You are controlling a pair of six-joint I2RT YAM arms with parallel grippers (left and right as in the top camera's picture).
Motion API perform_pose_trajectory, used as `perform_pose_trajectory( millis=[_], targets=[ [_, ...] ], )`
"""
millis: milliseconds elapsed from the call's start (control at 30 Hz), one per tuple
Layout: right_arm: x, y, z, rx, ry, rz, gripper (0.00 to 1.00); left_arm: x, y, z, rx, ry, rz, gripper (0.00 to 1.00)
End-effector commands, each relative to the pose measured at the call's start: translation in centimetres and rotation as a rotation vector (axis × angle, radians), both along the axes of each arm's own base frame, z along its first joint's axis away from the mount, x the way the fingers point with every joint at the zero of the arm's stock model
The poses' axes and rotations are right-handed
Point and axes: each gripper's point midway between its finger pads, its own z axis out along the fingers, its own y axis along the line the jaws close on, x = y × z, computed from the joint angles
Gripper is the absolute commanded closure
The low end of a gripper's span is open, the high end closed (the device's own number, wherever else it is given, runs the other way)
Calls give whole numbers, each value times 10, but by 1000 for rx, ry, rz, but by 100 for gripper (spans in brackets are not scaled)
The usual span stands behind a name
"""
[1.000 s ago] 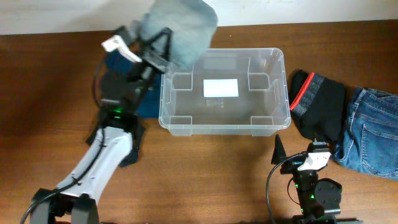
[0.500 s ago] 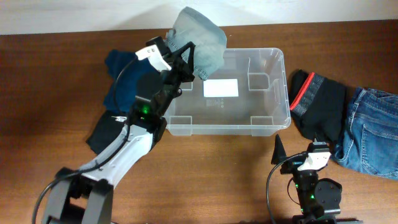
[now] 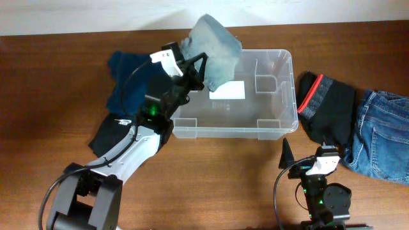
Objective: Pack container
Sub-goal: 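Lift the light-blue jeans with the left gripper toward the container, then lower the jeans into the container and open the left gripper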
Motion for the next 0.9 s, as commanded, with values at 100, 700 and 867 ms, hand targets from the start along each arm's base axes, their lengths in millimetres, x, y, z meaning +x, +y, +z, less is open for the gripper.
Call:
perform_pose_trajectory(
  millis=[100,700,867],
  targets=[
    [0,2,-2,-7,3,12,2,-1,-11,-7,50,37,0,99],
    [0,2,-2,-7,2,12,2,-27,-11,-84,24,449,87,99],
    [0,2,-2,-7,3,12,2,-36,-17,-93,-46,548,102,99]
  ],
)
